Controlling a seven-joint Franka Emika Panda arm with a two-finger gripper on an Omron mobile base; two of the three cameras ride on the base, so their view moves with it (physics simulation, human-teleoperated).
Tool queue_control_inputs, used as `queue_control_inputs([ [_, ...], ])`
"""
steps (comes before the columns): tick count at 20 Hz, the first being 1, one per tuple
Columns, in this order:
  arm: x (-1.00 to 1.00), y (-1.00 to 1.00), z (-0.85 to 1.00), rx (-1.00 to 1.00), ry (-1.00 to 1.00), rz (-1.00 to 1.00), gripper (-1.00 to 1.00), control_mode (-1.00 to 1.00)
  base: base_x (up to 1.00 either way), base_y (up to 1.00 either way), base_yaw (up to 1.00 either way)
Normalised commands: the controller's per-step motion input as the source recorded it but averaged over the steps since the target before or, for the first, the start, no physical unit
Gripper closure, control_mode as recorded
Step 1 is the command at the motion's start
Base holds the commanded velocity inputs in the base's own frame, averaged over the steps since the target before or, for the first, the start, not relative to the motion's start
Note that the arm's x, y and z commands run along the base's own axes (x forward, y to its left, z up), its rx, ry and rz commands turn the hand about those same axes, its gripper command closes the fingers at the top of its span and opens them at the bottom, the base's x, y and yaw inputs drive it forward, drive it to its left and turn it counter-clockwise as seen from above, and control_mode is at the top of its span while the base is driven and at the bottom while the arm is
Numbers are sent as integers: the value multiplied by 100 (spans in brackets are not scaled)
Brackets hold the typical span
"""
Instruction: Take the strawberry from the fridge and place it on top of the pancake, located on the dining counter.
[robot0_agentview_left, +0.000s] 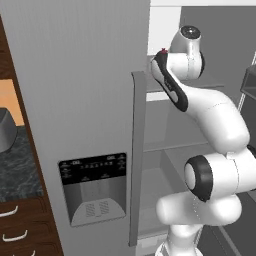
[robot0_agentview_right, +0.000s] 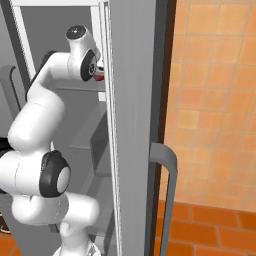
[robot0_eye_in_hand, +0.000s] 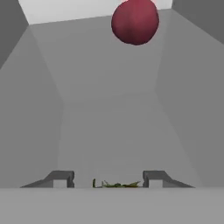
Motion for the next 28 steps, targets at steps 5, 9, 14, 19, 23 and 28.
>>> queue_control_inputs([
  [5, -86, 0, 0, 0, -23, 0, 100, -100, 0, 0, 0],
  [9, -95, -11, 13, 0, 7, 0, 100, -100, 0, 0, 0],
  [14, -100, -7, 8, 0, 9, 0, 100, -100, 0, 0, 0],
  [19, -100, 0, -11, 0, 24, 0, 100, -100, 0, 0, 0],
  [23, -100, 4, -42, 0, 23, 0, 100, -100, 0, 0, 0],
  [28, -90, 7, -80, 0, 21, 0, 100, -100, 0, 0, 0],
])
